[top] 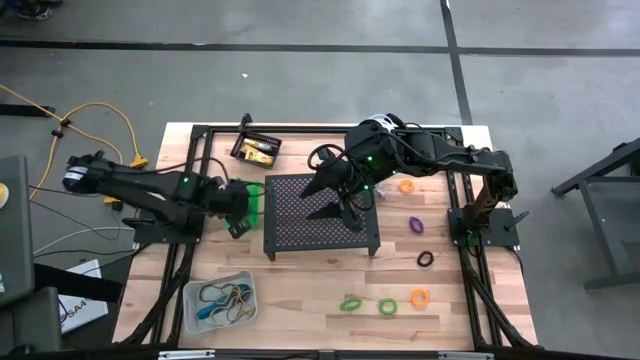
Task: Pick & Place Office Desk Supplies
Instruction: Put the left black spring keychain into the green bin
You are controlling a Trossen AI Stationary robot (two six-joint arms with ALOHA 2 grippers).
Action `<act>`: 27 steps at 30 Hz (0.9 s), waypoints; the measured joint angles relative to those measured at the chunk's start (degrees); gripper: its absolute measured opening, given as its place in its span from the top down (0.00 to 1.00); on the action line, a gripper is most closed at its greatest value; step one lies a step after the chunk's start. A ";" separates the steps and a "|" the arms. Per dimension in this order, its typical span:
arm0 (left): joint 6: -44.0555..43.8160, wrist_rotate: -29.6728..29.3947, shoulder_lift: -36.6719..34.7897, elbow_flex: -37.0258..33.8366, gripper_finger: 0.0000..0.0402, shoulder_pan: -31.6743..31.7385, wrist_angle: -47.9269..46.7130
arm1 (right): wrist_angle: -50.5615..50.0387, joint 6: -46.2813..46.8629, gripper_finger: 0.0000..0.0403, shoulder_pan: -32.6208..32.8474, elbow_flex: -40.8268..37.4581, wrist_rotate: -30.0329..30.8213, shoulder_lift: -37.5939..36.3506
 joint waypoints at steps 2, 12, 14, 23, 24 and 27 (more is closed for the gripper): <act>1.83 1.82 0.00 -1.14 0.98 2.76 1.30 | 0.00 0.00 0.43 0.00 0.00 0.00 0.00; 5.76 9.87 0.22 -6.08 0.98 12.25 6.02 | 0.00 0.00 0.43 0.00 0.00 0.00 0.00; 5.86 10.71 0.24 -6.71 0.98 13.25 6.59 | 0.00 -0.02 0.43 0.00 0.00 0.00 0.00; 4.78 12.53 0.24 -9.49 0.98 15.37 6.74 | 0.00 -0.01 0.43 -0.01 0.00 0.00 0.00; 4.44 12.87 0.24 -9.85 0.98 15.47 6.80 | 0.00 -0.01 0.43 0.00 0.00 -0.01 0.00; 4.29 13.27 0.24 -10.29 0.98 15.49 7.34 | 0.00 0.00 0.43 0.00 0.00 0.00 0.00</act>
